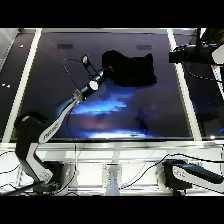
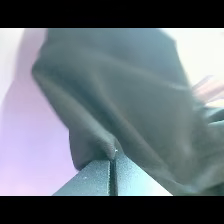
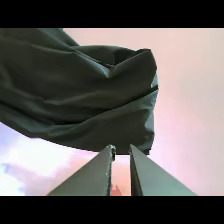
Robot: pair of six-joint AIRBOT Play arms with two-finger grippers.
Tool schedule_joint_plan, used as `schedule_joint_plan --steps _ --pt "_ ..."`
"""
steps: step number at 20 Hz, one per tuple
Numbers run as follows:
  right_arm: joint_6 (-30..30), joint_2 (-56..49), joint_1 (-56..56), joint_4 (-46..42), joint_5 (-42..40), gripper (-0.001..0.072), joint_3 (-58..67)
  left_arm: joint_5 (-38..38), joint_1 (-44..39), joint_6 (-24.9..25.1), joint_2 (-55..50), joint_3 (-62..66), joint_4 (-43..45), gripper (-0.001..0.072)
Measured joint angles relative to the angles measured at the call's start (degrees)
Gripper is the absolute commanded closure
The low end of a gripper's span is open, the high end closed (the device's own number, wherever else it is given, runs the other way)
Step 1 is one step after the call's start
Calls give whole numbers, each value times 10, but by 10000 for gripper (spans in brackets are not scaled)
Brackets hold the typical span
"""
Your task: Fold the clothes and pants, and hang the long-sleeved shirts on hangers.
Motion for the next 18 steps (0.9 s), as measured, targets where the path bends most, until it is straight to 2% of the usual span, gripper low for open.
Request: schedule_joint_plan --steps 4,7,9,15,18 --pt "0 6 0 0 13 583 1 -3 15 2 98 3 99 697" --pt "2 24 0 1 30 583 1 -72 40 4 192 4 177 697" --pt "3 40 0 1 37 583 2 -165 62 4 251 5 238 697" --pt "4 94 0 1 77 583 2 -558 153 5 395 4 438 696" --pt "4 119 0 0 111 584 2 -678 200 4 451 4 507 696"
